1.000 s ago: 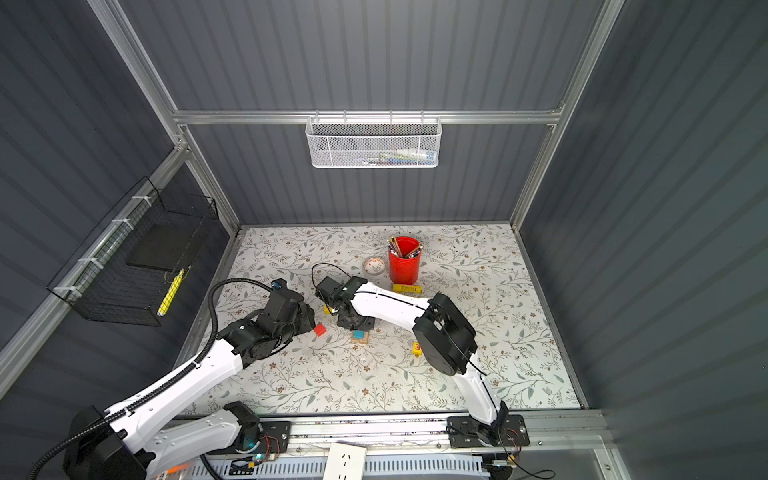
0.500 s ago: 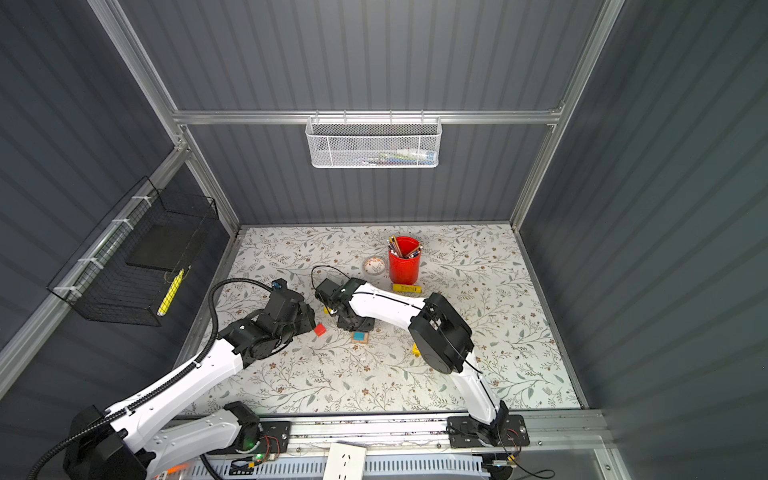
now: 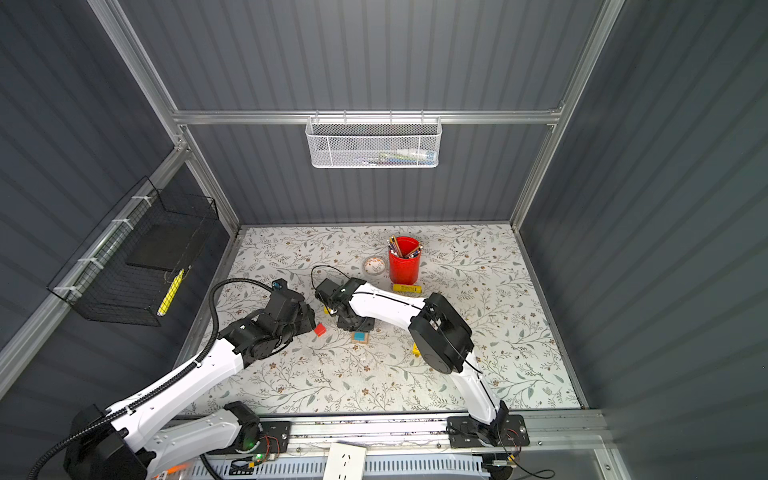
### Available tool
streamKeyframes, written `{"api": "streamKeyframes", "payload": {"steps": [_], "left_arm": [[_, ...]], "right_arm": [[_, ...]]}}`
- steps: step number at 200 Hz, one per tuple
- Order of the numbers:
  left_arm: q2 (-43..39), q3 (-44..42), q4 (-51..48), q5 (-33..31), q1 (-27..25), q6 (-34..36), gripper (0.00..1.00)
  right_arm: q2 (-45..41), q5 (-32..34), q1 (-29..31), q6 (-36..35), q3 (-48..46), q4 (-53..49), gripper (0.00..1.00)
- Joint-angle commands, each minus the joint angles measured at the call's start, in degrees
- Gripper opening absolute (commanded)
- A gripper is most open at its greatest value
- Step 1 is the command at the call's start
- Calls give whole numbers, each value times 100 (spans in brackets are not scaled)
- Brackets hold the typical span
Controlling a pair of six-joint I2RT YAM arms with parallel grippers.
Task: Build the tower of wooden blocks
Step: 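Lower the teal bar upright beside the wood bars with the right gripper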
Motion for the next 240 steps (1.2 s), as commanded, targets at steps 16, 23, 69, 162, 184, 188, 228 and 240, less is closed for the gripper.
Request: {"api": "streamKeyframes", "payload": {"steps": [16, 23, 69, 162, 184, 188, 228, 240], "left_arm": [[21, 155, -127, -59, 33, -13, 60], [28, 156, -125, -66, 33, -12, 60], [9, 143, -135, -79, 32, -12, 60], [19, 157, -140, -76, 32, -11, 60], [5, 157, -148, -76, 34, -18, 60], [3, 156, -145, -77, 34, -11, 60], [32, 166, -138, -67, 33, -13, 60], [38, 190, -139, -62, 35, -6, 60]], "right_arm": [[1, 118, -37, 4, 160, -142, 32], [5, 114, -42, 4, 170, -137, 32], [48, 70, -52, -35, 186, -111, 32], [102, 45, -64, -62, 194, -122, 33], [118, 29, -60, -68, 203, -111, 33], [128, 34, -67, -67, 203, -111, 33], [137, 19, -77, -76, 237, -115, 37], [132, 19, -86, -89, 261, -124, 38]]}}
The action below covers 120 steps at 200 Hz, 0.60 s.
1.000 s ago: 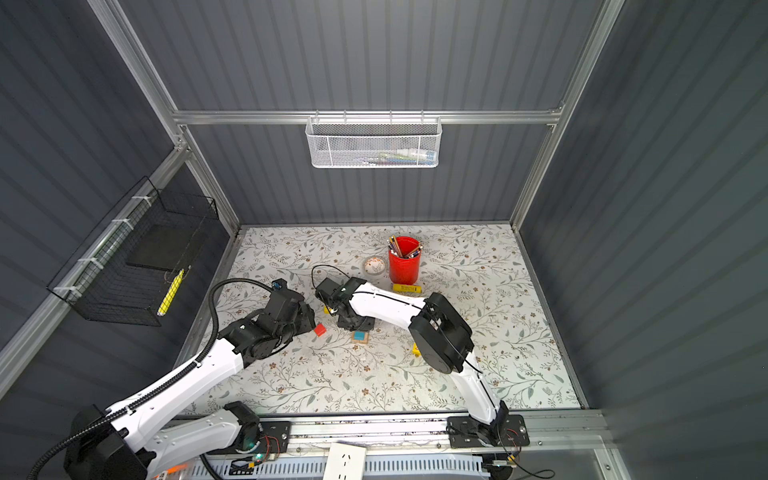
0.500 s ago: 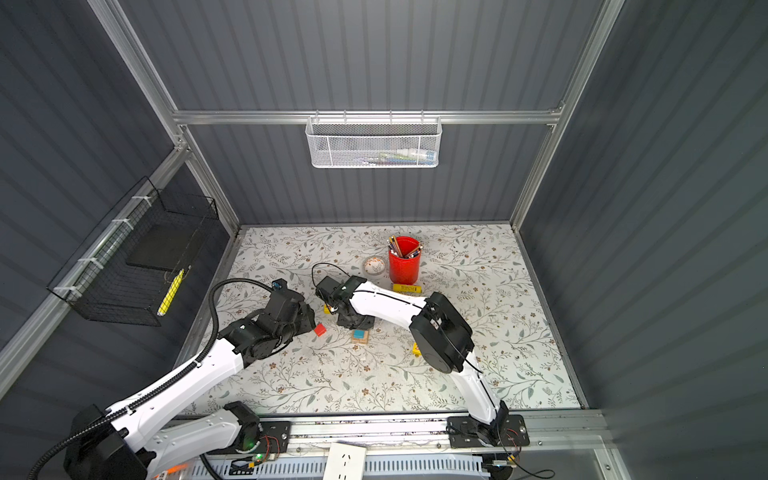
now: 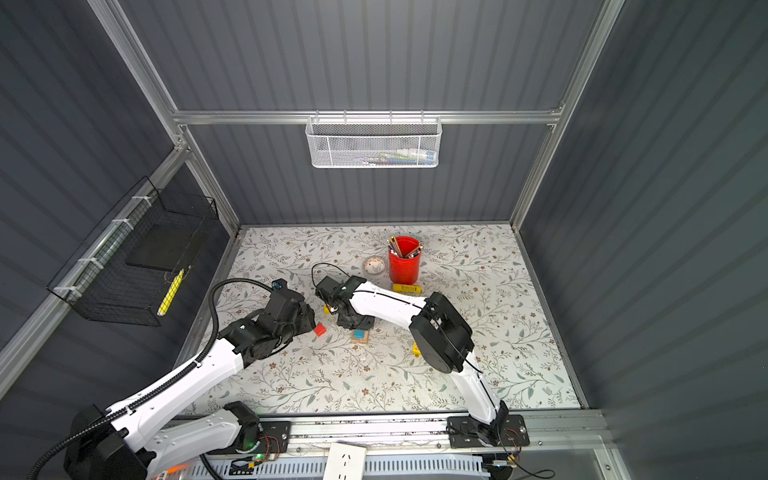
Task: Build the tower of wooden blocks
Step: 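Lower the teal bar upright beside the wood bars with the right gripper, then open the right gripper and move it toward the yellow E cube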
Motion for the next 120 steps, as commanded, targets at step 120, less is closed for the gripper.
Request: {"api": "streamKeyframes", "payload": {"steps": [120], "left_arm": [[-77, 399, -390, 96, 32, 206, 61]], "right_arm": [[-1551, 481, -35, -605, -817, 70, 52]]}}
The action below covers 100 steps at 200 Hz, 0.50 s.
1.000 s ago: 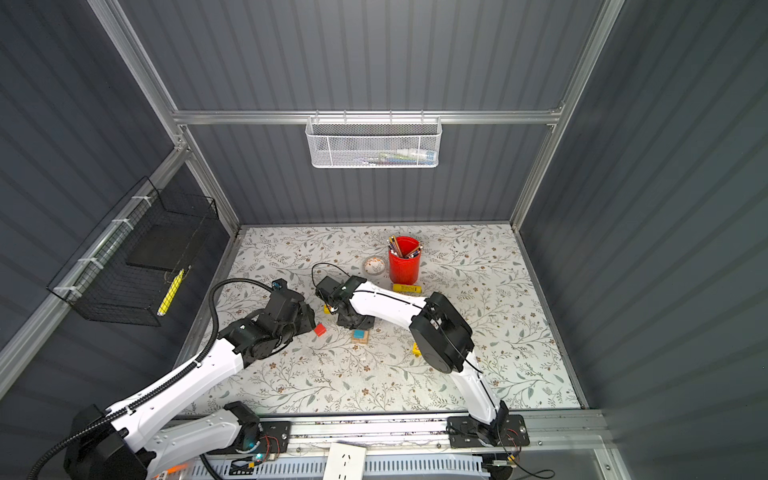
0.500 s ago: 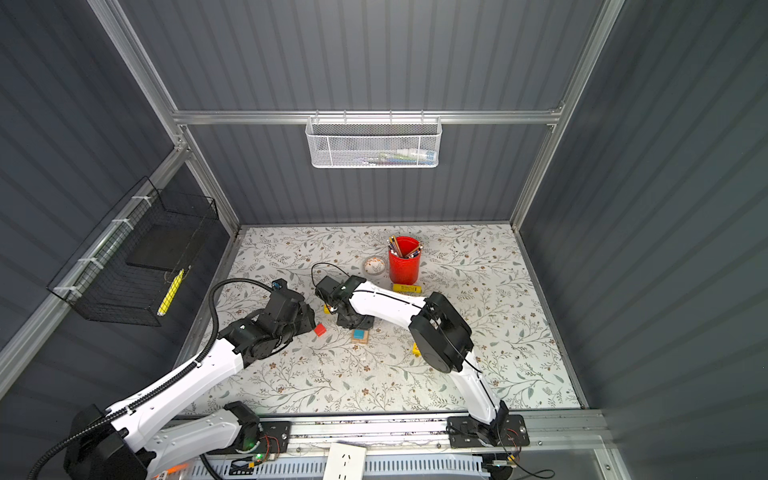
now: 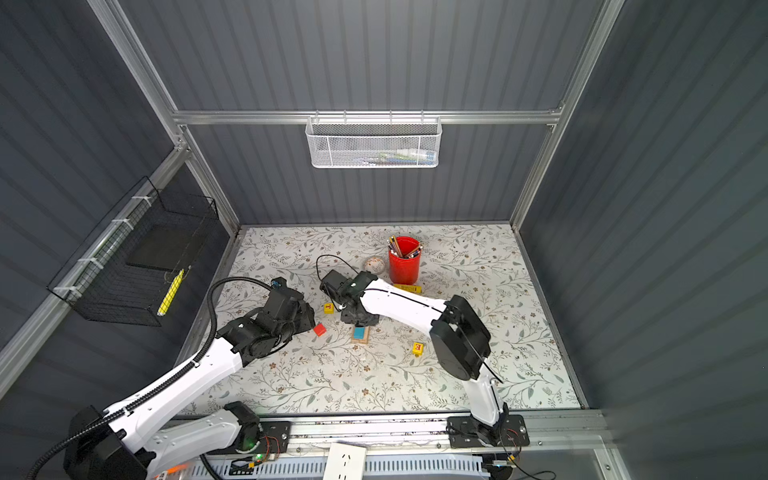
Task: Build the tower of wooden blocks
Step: 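Open the right gripper and move it toward the yellow E cube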
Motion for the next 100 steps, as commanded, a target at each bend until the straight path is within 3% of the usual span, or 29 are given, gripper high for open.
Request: {"api": "streamKeyframes", "payload": {"steps": [1, 31, 53, 100], "left_arm": [[-68, 228, -237, 76, 32, 185, 61], [66, 301, -314, 145, 33, 287, 63], [242, 335, -289, 348, 34, 362, 64], [538, 331, 18, 881, 24, 523, 68]], "right_arm": [[-433, 291, -7, -379, -304, -5, 52], [-1085, 428, -38, -949, -1023, 265, 57], [-1483, 524, -147, -959, -1505, 35, 61], [-2394, -304, -630, -947, -3052, 490, 70]]}}
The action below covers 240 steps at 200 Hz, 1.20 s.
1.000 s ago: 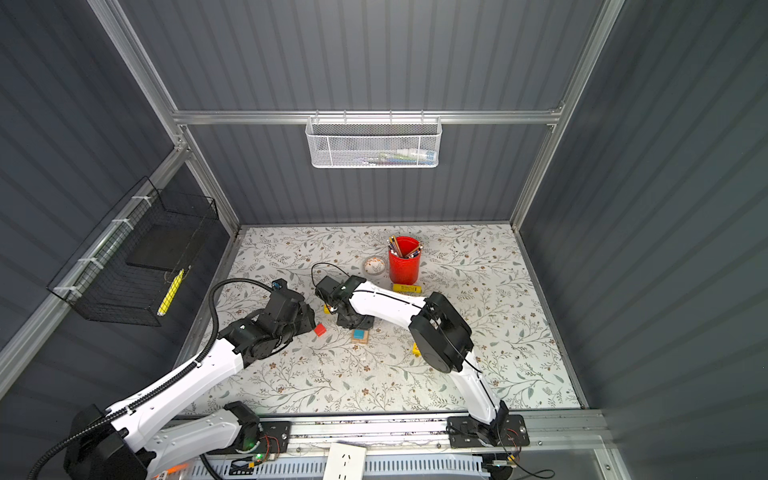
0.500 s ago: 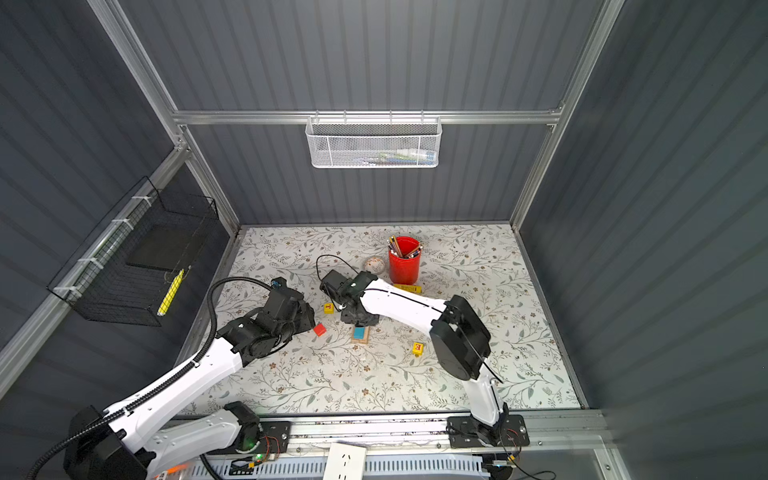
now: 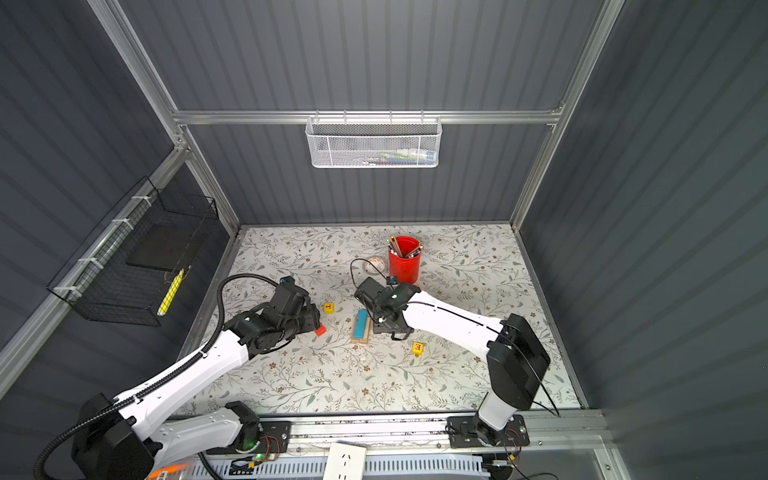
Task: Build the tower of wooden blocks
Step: 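Open the right gripper and move it toward the yellow E cube, then grasp the yellow E cube with the right gripper and lift it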
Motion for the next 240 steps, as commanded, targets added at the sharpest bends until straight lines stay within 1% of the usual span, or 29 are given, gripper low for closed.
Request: {"api": "streamKeyframes", "payload": {"steps": [1, 26, 44, 68, 88, 102, 126, 149, 178, 195, 224, 240], "left_arm": [[77, 127, 162, 423, 28, 220, 68], [137, 20, 504, 726, -2, 220, 70], [207, 35, 625, 760, -97, 226, 70], [317, 96, 690, 617, -310, 207, 70], [417, 154, 744, 522, -486, 161, 70], [485, 200, 762, 433, -608, 150, 71], [570, 261, 764, 346, -679, 126, 71], [570, 254, 820, 340, -690, 104, 71], [569, 262, 791, 290, -696, 92, 71], [574, 270, 793, 275, -697, 89, 72], [621, 285, 792, 272, -697, 109, 72], [640, 312, 750, 242, -697, 120, 72]], "right_arm": [[-342, -344, -171, -14, -528, 138, 70], [-566, -720, -419, -34, -1141, 498, 75], [-735, -1019, -559, -148, -1543, 996, 76], [-741, -1008, -750, -118, -1765, 1105, 79], [-552, -1008, -928, 37, -1864, 1012, 77], [-440, -956, -944, 66, -1856, 980, 76], [-313, -1132, -944, 135, -1864, 1135, 72], [-117, -864, -944, 282, -1817, 986, 67], [-6, -691, -944, 401, -1821, 885, 60], [34, -718, -952, 399, -1829, 910, 56], [36, -841, -952, 359, -1875, 1095, 44], [41, -884, -952, 364, -1931, 1168, 42]]}}
